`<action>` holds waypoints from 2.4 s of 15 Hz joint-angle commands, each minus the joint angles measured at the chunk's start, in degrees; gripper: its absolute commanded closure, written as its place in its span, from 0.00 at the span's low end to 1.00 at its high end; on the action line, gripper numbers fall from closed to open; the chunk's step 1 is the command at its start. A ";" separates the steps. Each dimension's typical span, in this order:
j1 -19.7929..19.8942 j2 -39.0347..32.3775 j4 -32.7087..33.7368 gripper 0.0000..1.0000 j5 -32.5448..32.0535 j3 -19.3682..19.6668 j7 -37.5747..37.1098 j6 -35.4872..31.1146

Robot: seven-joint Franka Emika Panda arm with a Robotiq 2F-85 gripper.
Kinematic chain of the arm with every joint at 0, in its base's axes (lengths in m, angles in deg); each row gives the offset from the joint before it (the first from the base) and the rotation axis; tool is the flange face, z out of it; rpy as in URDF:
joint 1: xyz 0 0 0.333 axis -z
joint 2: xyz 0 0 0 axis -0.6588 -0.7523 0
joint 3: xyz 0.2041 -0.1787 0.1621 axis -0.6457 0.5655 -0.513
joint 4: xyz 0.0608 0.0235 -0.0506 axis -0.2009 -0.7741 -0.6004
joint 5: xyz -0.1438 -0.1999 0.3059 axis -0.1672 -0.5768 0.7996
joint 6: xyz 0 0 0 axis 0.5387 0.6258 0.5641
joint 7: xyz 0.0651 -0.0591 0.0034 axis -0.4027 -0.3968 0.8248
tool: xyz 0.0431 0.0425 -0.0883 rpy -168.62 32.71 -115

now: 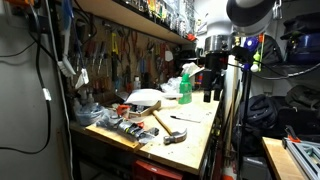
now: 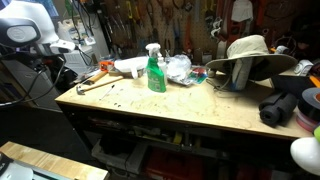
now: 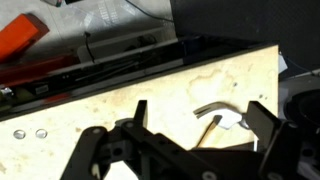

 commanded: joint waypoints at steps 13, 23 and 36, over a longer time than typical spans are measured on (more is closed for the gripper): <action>4.29 -14.33 0.55 0.00 11.25 13.29 20.64 -8.83; 5.01 -17.45 6.58 0.00 -0.30 8.01 19.09 -12.68; 4.80 -28.59 17.94 0.00 -8.25 2.71 14.21 -11.94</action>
